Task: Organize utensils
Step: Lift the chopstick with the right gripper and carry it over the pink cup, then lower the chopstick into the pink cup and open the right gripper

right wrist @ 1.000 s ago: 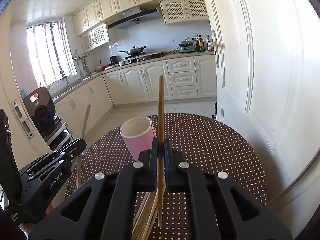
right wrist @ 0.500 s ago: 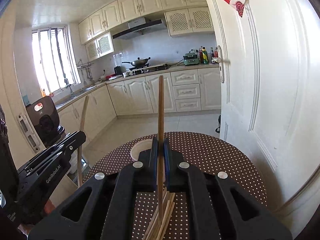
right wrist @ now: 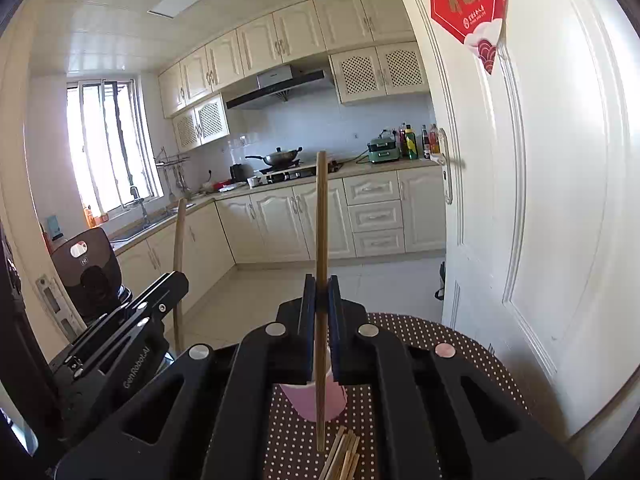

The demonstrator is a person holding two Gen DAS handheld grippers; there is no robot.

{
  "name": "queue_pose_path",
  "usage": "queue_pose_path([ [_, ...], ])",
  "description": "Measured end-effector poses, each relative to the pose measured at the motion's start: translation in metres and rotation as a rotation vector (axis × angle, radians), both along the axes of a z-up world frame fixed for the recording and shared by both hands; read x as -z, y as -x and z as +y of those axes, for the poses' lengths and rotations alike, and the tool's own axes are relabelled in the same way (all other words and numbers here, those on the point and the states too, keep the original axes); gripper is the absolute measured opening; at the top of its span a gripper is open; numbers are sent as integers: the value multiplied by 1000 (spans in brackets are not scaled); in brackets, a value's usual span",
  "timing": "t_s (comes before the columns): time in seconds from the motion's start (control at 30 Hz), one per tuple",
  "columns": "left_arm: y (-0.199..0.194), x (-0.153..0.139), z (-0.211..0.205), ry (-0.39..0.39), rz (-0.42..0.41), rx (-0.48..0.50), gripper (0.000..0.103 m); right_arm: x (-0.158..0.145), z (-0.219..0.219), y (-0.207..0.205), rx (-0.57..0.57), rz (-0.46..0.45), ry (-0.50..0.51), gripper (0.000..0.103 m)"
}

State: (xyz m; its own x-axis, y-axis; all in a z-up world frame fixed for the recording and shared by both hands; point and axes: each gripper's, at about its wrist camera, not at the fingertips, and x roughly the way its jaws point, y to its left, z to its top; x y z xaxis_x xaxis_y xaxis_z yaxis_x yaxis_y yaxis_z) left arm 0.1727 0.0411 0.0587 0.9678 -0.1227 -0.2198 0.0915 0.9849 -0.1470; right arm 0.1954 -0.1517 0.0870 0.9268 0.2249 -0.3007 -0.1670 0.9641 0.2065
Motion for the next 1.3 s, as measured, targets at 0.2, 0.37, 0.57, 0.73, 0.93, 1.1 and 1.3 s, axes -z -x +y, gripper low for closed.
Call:
queue_pose_path([
  [0.2,-22,-7,-3,6,-7,-23,6,-11,-1,-17,-5,-19,-9,5],
  [0.37,-38,-8,-5,2,-21,-32,6,-17,0,-34,-6,-32,-8,5],
  [0.57,-59,-8,-7,14,-29,-32,7,-19,-2,-55,-8,-37,-28,5],
  [0.73,-77,-9,-6,32,-43,-52,7,-17,-2,-75,-4,-32,-23,5],
  [0.93,-101,-4,-8,50,-33,-57,7,-7,-3,-99,-5,-2,-35,5],
  [1.1,-119,7,-11,47,-25,-67,7,3,-2,-114,-11,24,-38,5],
  [1.3,-139,25,-11,42,19,-79,7,21,3,-131,-14,74,-42,5],
])
